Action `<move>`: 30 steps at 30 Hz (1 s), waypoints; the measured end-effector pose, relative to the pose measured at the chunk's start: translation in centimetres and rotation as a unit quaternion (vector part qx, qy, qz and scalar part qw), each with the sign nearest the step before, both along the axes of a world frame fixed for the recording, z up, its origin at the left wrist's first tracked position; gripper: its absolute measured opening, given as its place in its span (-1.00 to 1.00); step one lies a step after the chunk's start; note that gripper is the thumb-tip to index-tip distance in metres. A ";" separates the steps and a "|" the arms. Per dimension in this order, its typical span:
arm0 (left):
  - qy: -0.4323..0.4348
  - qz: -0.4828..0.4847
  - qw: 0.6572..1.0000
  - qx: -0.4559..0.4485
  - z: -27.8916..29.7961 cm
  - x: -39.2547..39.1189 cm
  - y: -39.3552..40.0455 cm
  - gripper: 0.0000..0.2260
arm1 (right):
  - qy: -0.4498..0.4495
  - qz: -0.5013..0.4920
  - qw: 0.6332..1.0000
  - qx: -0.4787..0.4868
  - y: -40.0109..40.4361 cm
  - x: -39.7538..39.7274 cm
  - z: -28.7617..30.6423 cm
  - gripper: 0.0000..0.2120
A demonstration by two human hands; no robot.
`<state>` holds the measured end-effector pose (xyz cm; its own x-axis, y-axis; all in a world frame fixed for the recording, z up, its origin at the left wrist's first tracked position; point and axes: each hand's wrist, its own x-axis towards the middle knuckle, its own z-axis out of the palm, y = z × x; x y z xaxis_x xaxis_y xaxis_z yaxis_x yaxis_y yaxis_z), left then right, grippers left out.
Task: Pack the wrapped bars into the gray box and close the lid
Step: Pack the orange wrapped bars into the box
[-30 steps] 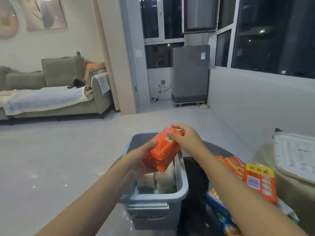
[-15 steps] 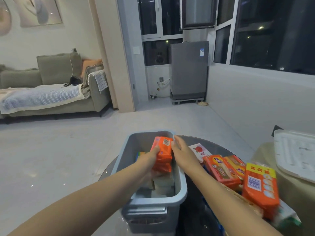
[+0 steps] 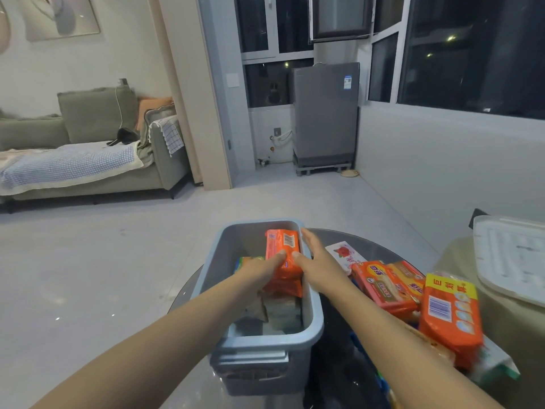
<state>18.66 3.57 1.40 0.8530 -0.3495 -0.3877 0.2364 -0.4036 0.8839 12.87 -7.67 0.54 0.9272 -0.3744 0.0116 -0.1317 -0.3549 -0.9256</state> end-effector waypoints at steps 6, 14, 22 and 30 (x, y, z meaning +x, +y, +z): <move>-0.035 -0.003 0.999 0.038 0.2 -0.6 0.1 -0.42 | 0.012 -0.006 1.000 0.017 0.3 -0.5 0.5 -0.49; -0.141 0.001 0.988 0.057 2.7 -4.6 -1.2 -0.46 | -0.041 -0.022 0.999 -0.026 -1.0 -4.2 0.6 -0.60; -0.190 -0.032 0.980 -0.047 3.0 -10.1 -4.9 -0.49 | -0.122 -0.147 0.981 -0.003 -5.8 -9.4 0.1 -0.78; -0.160 -0.097 0.982 -0.040 0.4 -13.7 -10.3 -0.58 | -0.110 -0.211 0.969 -0.061 -10.6 -13.2 -2.0 -0.80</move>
